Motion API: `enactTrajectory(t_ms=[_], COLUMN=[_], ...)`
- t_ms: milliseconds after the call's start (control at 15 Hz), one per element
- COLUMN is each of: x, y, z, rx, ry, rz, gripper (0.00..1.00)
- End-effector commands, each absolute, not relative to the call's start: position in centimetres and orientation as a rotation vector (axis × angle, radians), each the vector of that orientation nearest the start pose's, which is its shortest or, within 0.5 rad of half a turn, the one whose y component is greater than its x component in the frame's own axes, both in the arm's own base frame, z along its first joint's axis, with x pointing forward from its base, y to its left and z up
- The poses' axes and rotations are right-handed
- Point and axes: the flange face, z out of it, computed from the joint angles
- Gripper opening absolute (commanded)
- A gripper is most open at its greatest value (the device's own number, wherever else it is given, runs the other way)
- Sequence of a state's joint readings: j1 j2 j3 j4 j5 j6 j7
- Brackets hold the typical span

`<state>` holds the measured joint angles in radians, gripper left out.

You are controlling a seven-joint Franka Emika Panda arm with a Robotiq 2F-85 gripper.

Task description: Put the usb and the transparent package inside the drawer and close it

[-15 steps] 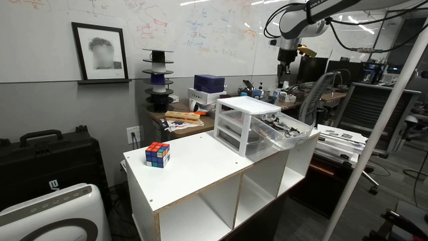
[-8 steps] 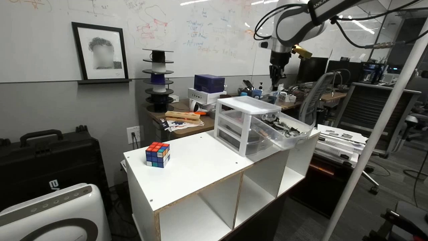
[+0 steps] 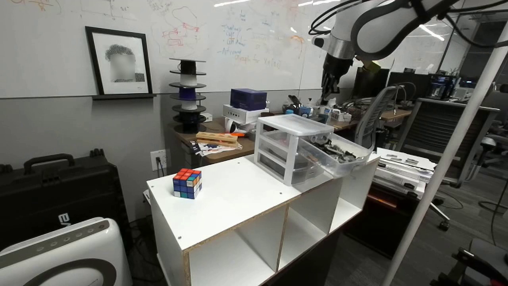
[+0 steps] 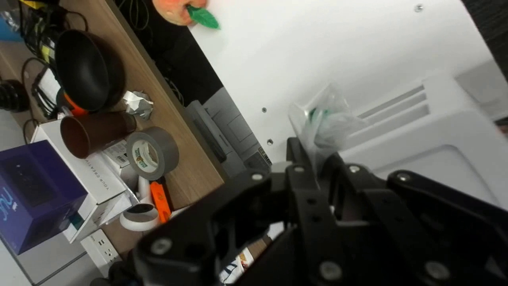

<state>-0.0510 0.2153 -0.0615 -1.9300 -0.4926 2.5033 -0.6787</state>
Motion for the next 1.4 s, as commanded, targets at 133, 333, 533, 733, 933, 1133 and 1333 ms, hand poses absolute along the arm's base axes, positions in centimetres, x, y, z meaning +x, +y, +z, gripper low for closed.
enactTrajectory(t_ms=[133, 333, 533, 733, 933, 1133, 1333], x=[53.1, 48.5, 48.1, 49.2, 50.6, 52.4, 54.0], y=[-2.8, -0.5, 0.5, -0.4, -1.6, -1.8, -0.5], z=[45.0, 46.1, 44.5, 40.8, 37.2, 34.6, 33.3], rx=[-3.175, -3.127, -3.114, -3.103, -3.072, -3.032, -2.98], ry=[-1.433, -1.385, -1.377, -1.353, -1.325, -1.241, -1.227], rz=[-0.442, -0.444, -0.419, -0.319, -0.242, -0.283, -0.344], gripper=[0.12, 0.12, 0.12, 0.12, 0.11, 0.11, 0.11])
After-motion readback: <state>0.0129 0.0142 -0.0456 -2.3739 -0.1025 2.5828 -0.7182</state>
